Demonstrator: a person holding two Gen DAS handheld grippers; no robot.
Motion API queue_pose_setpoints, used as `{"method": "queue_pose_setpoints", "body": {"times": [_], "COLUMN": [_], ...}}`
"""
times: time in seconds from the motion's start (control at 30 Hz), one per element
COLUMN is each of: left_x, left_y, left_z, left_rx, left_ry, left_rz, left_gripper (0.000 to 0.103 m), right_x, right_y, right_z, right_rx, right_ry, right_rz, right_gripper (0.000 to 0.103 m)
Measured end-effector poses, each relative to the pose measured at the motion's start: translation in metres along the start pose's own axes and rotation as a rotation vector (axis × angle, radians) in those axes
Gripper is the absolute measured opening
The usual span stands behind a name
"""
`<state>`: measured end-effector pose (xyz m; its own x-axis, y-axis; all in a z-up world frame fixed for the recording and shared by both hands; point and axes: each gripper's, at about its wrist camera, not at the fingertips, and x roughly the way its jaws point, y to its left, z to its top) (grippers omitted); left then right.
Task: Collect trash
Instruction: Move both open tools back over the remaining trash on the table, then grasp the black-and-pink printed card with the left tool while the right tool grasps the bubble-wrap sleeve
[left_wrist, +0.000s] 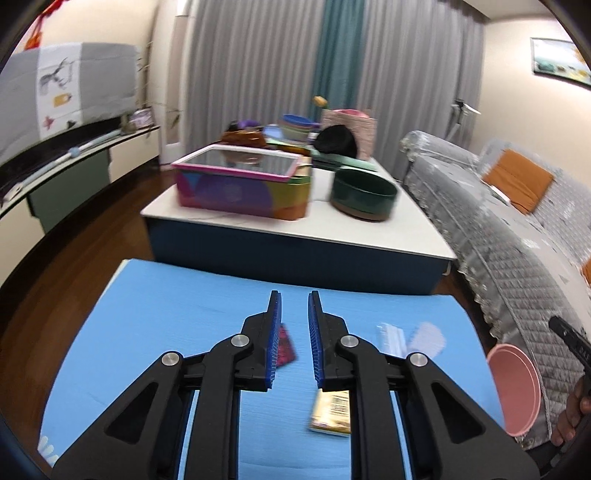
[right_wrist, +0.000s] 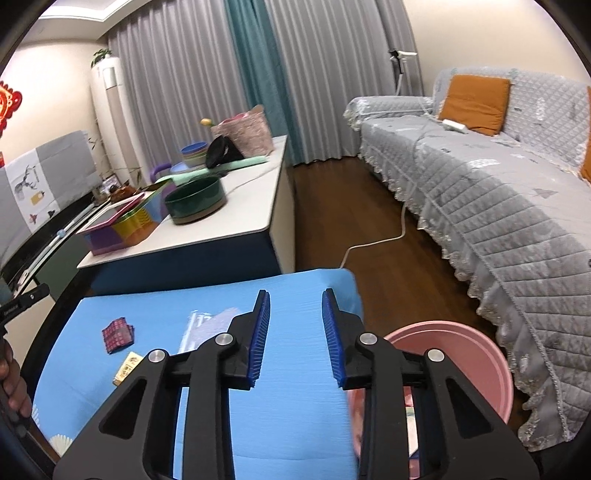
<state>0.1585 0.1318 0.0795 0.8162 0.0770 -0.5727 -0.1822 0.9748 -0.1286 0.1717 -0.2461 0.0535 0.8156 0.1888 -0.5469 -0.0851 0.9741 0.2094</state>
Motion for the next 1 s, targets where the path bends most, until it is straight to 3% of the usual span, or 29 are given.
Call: {"method": "queue_pose_setpoints", "body": {"times": [0.3, 0.6, 0.73, 0.8, 0.87, 0.93, 1.0], "left_x": [0.035, 0.078, 0.092, 0.099, 0.107, 0.114, 0.124], "left_y": [0.035, 0.039, 0.035, 0.035, 0.034, 0.035, 0.037], "left_z": [-0.013, -0.033, -0.037, -0.039, -0.042, -0.045, -0.049], "left_rx": [-0.064, -0.116, -0.12, -0.123, -0.129, -0.136, -0.156], "left_ry": [0.067, 0.152, 0.163, 0.166, 0.172, 0.181, 0.204], "left_rz": [0.019, 0.029, 0.038, 0.042, 0.05, 0.061, 0.068], "left_gripper": [0.015, 0.016, 0.039, 0.043, 0.061, 0.068, 0.072], "right_x": [0.036, 0.083, 0.103, 0.114, 0.123, 0.13, 0.136], "right_y": [0.043, 0.075, 0.084, 0.089, 0.094, 0.098, 0.102], "right_z": [-0.006, -0.022, -0.03, -0.035, -0.039, -0.044, -0.048], "right_rx": [-0.049, -0.111, -0.141, -0.159, -0.177, -0.195, -0.212], "right_ry": [0.048, 0.129, 0.159, 0.174, 0.19, 0.205, 0.217], "right_rz": [0.051, 0.085, 0.085, 0.083, 0.086, 0.082, 0.081], "right_gripper": [0.03, 0.032, 0.038, 0.042, 0.047, 0.061, 0.066]}}
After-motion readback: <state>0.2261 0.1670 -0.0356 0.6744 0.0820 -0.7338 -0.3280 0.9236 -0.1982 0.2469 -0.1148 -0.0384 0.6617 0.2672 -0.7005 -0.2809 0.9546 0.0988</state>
